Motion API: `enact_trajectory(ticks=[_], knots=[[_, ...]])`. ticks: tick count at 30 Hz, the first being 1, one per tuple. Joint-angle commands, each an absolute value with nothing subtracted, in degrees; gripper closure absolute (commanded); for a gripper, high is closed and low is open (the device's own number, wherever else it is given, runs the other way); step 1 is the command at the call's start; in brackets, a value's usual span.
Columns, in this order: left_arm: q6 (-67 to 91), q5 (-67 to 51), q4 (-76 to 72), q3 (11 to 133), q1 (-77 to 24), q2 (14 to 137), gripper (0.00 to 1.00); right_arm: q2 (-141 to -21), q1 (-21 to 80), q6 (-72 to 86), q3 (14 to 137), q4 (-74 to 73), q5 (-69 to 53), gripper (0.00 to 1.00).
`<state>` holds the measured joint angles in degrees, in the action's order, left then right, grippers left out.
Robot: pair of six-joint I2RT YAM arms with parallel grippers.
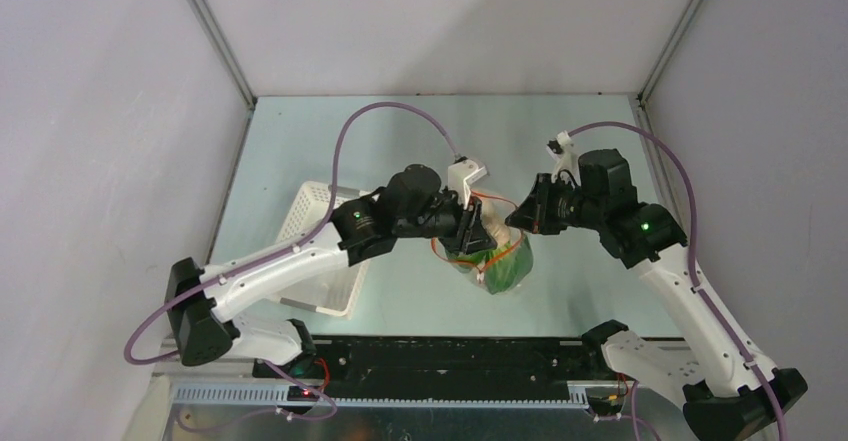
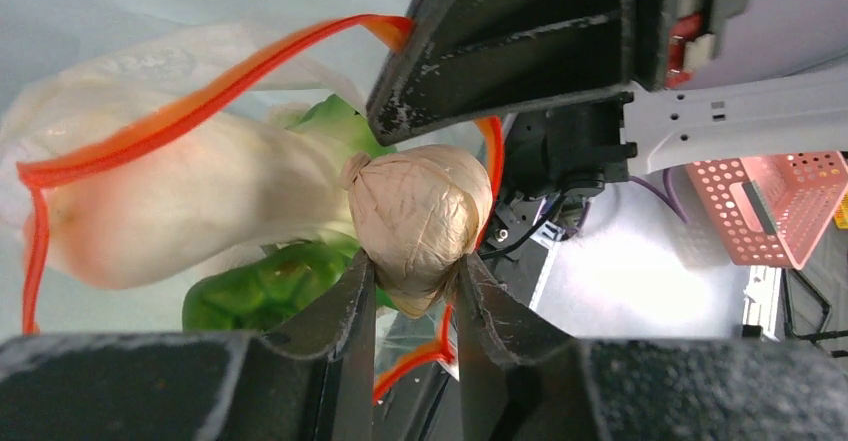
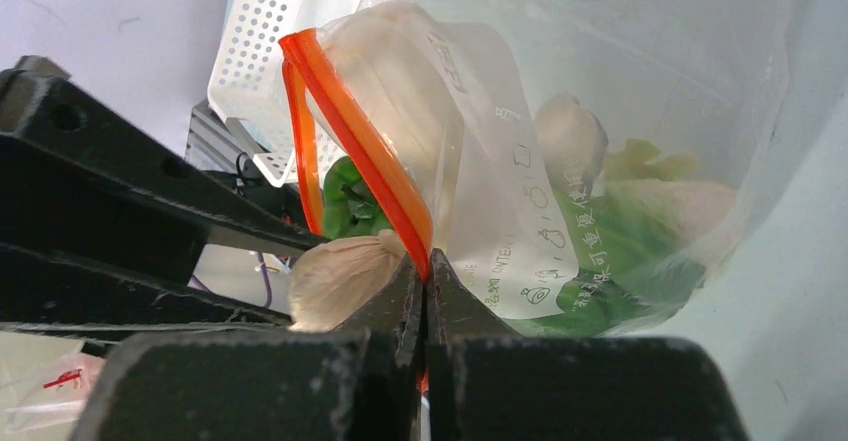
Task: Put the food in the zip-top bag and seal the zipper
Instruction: Place the fake vegetable in the zipper food storage bag.
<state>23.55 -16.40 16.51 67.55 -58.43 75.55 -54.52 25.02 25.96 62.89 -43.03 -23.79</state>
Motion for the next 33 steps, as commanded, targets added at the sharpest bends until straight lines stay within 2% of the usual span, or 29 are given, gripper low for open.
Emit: enact_trajectory(ticks=[1,10,15,19,23,24,27,33], knots=[[23.0,-14.7,20.5,71.5,-58.9,78.2,0.99,-52.7,24.5,27.6,63.7,-40.4,-27.4,1.0],[26.2,-15.7,23.1,71.7,-58.9,79.2,0.99,-51.3,23.8,27.3,63.7,-40.9,-27.6,1.0],[24.0,-21.6,23.4,72.4,-59.6,80.3,0.82,-51.2,23.6,27.5,63.7,-40.7,-27.7,1.0],[22.4,-19.6,26.7,74.5,-61.0,81.3,0.72,-51.1,23.5,27.8,63.7,-40.7,-27.5,1.0],[22.3,-17.2,29.0,76.2,-61.1,81.7,0.56,-50.8,23.4,27.9,63.7,-40.6,-27.4,1.0],[22.3,-17.5,28.9,76.4,-61.1,81.6,0.49,-50.7,23.4,27.9,63.7,-40.5,-27.4,1.0],[22.3,-18.0,28.6,76.4,-61.2,80.6,0.38,-50.7,23.3,27.9,63.7,-40.7,-27.4,1.0],[22.1,-18.3,28.5,76.5,-61.3,78.3,0.23,-50.6,23.1,27.9,63.7,-40.7,-27.1,1.0]])
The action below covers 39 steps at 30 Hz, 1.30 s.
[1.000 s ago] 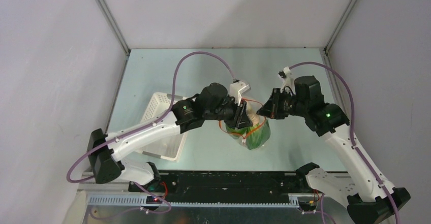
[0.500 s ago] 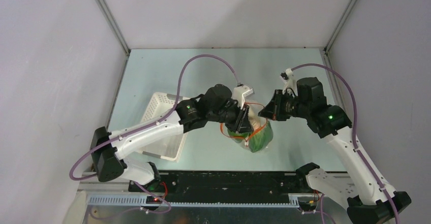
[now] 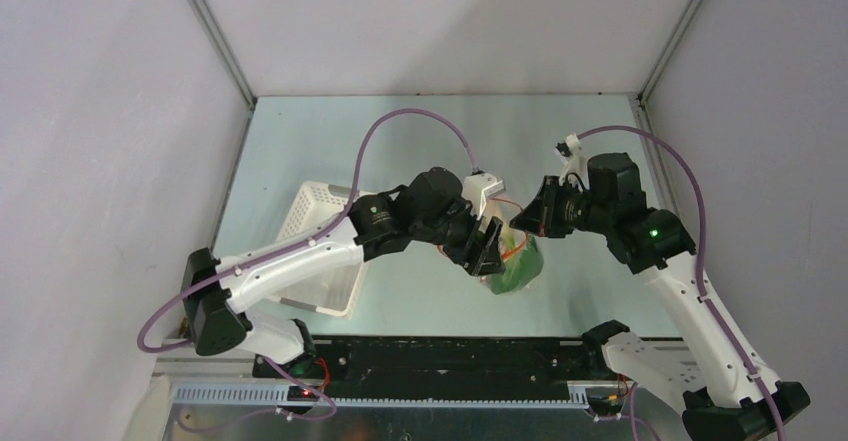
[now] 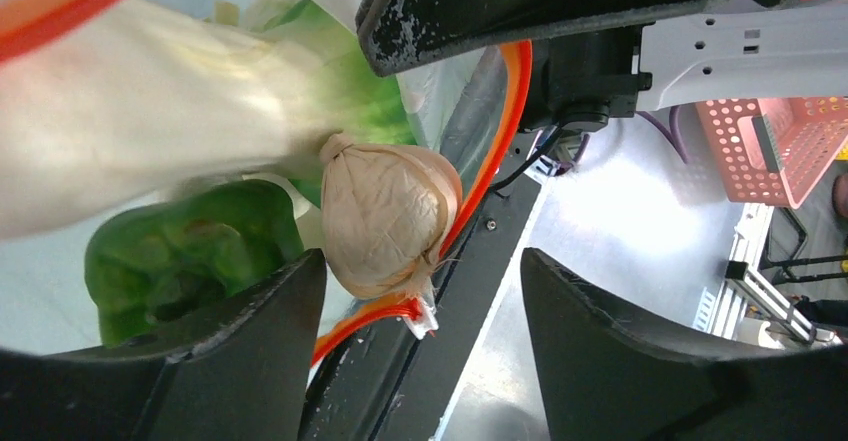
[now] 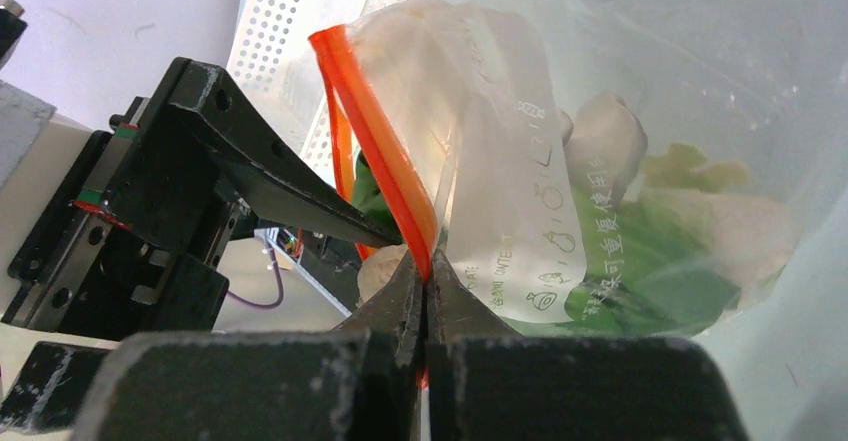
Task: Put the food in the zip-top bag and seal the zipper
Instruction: Place the fake vegetable in the zipper food storage bag.
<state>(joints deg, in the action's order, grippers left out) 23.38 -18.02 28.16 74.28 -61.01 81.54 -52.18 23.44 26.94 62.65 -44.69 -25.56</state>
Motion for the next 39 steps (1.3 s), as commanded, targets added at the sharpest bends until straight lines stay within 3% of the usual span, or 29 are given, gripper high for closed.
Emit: enact_trajectory(ticks=[1,10,17,22,26,32,39], knots=[[22.1,-18.4,28.4,76.5,-61.3,77.9,0.22,-50.6,23.1,27.9,63.6,-40.8,-27.2,1.0],[22.4,-17.5,28.0,76.6,-61.2,73.9,0.01,-50.5,23.0,27.5,63.7,-41.3,-27.3,1.0],[25.9,2.4,34.0,75.1,-59.0,65.2,0.0,-50.5,22.9,26.9,63.7,-42.0,-27.8,1.0],[31.5,4.5,35.5,67.1,-49.7,60.2,0.0,-50.4,22.9,26.8,63.7,-42.0,-28.0,1.0],[33.1,-0.7,31.5,62.5,-46.2,61.4,0.0,-50.6,22.8,26.7,63.7,-42.1,-27.9,1.0],[32.8,-6.9,27.4,64.4,-45.8,69.0,0.09,-51.3,22.8,27.0,63.7,-42.6,-27.9,1.0],[31.8,-11.1,24.8,67.2,-45.6,74.9,0.38,-51.2,22.8,27.3,63.7,-42.9,-27.4,1.0]])
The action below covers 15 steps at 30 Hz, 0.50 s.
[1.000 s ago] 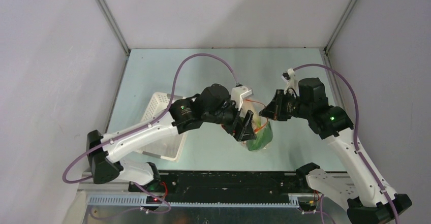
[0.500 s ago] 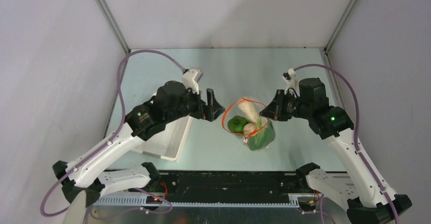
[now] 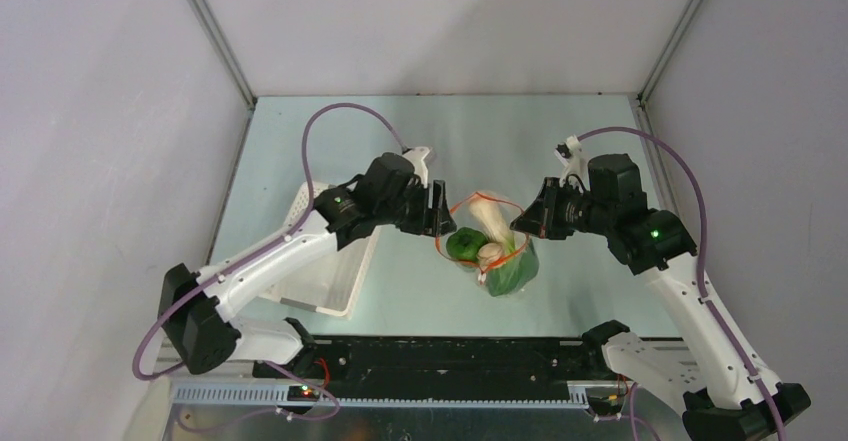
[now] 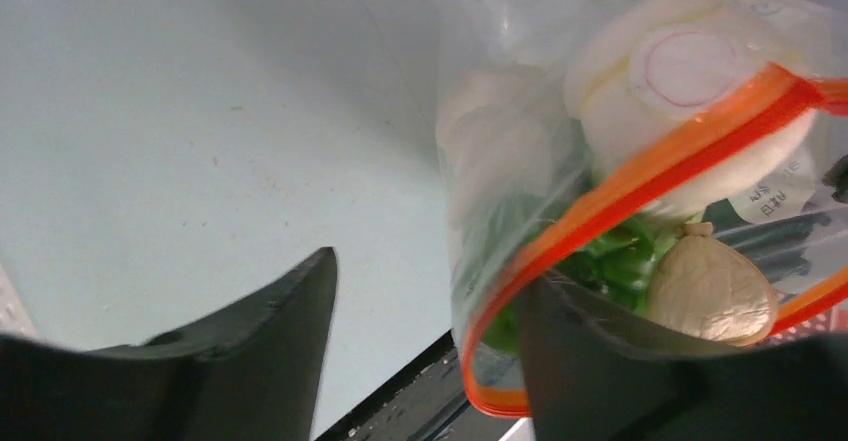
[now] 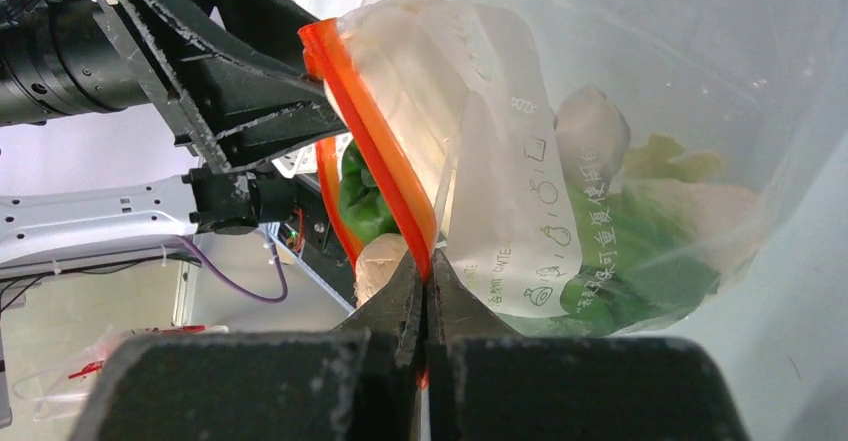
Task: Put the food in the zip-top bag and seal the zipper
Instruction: Place the fake vegetable in the zipper food storage bag.
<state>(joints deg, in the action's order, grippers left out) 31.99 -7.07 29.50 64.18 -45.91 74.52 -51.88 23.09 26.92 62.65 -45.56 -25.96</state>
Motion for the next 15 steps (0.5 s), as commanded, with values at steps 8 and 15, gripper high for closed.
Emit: enact_trajectory(ticks=[8,15], knots=[[31.8,-18.3,19.7,67.1,-45.8,76.2,0.86,-51.6,22.8,27.6,62.8,-42.0,-29.0,1.0],[31.6,-18.4,19.9,67.7,-46.0,74.5,1.0,-51.2,23.3,27.5,62.9,-42.1,-27.6,1.0]])
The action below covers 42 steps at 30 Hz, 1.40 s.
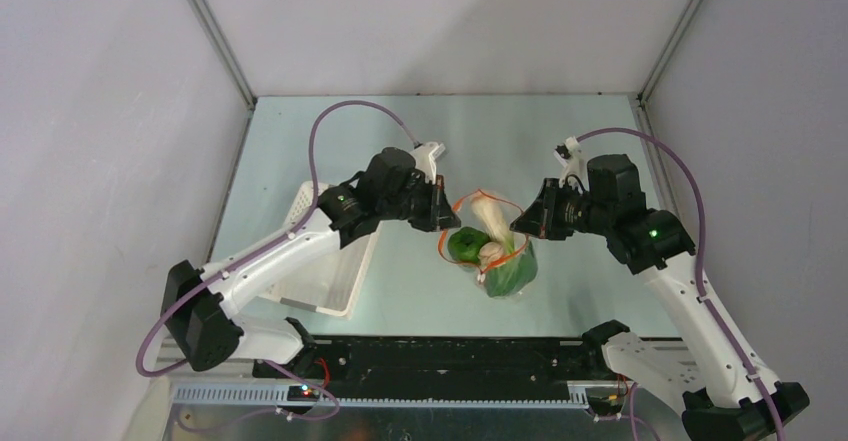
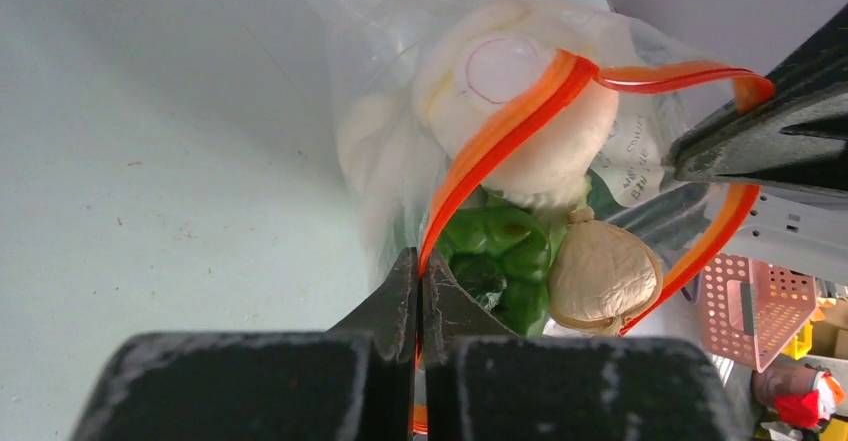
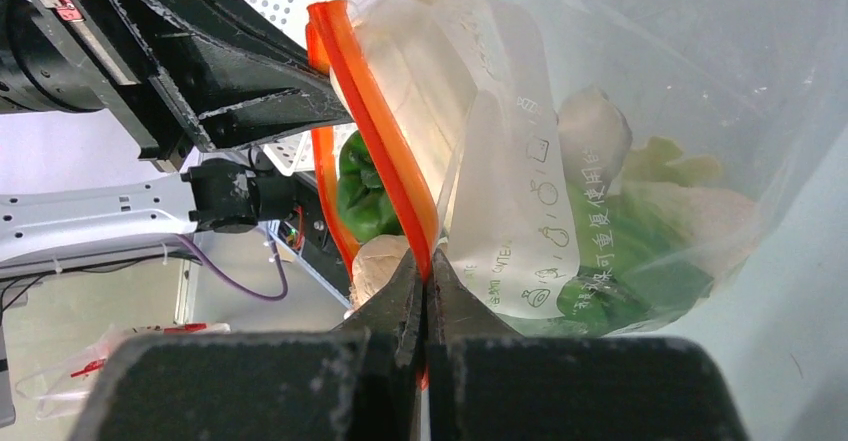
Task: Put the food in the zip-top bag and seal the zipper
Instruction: Place the fake vegetable in the zipper food storage bag, then adjust the zipper food storage bag at the center of the board.
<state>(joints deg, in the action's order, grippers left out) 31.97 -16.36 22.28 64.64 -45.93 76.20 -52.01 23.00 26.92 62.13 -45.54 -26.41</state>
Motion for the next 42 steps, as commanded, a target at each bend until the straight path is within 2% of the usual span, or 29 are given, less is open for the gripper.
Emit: enact_trajectory(ticks=[1,6,12,14,26,34,36,40,42], knots=[[31.7,-18.4,19.9,67.7,-46.0,74.2,1.0,-51.2,23.7,27.6,62.9,-42.3,-26.4,1.0],[32.4,-19.0,19.8,68.4,-46.2,70.8,1.0,-51.9,30.2,29.5,62.9,-42.8,-19.9,1.0],[32.7,-22.1,19.2,70.2,-46.4,70.0,1.0,-55.6,41.4,34.0,64.3,-47.6,4.4,0.99],[33.3,-23.1,18.5,70.7,-46.4,70.7,1.0,-57.2,44.0,34.8,65.3,-48.6,7.8,0.99],[30.6,-20.6,24.5,81.3,-47.2,81.8,1.0,-55.4,49.2,41.0,65.9,-40.2,-2.6,0.95],[28.0,-25.5,24.4,85.8,-47.2,88.3,1.0,-48.6,50.0,53.0,59.7,-39.2,5.5,0.95],[27.4,-26.0,24.5,85.9,-47.2,88.6,0.95,-46.4,49.7,56.0,57.6,-38.1,8.6,0.98],[26.4,-26.6,23.8,84.9,-47.3,87.8,0.76,-42.4,48.8,60.9,54.0,-37.2,12.0,1.0],[26.1,-26.4,23.1,84.0,-47.2,86.9,0.52,-40.8,48.6,62.5,52.7,-37.2,13.4,1.0]])
